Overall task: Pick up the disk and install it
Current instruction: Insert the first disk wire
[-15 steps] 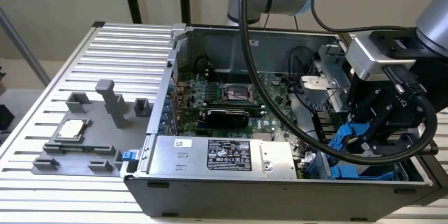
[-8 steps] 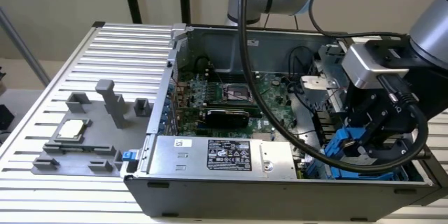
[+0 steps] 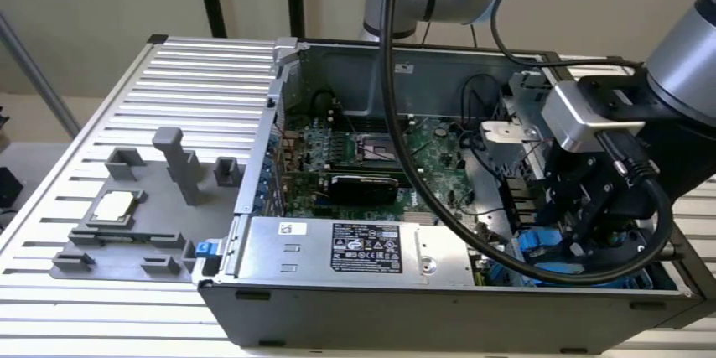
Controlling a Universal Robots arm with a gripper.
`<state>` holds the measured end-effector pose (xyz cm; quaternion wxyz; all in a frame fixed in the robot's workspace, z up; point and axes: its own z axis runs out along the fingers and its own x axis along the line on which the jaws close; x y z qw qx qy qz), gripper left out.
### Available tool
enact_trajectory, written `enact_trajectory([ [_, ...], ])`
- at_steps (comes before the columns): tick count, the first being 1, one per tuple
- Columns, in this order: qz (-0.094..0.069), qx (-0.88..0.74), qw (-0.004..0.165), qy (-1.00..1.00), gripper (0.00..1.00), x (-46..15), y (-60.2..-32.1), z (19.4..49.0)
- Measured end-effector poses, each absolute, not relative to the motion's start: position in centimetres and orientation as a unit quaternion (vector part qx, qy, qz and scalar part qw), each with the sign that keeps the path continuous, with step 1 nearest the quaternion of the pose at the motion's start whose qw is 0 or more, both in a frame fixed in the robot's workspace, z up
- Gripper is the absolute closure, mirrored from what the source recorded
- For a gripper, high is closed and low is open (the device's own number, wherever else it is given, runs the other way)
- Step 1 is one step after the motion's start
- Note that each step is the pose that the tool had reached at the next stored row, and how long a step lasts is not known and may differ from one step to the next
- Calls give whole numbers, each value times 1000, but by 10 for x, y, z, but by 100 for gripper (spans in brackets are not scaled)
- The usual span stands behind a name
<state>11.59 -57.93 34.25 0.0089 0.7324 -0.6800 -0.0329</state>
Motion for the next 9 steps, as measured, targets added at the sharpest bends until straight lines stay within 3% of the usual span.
enact_trajectory([
  [9, -33, 733, 8, -680, 0, 117, -579, 345],
])
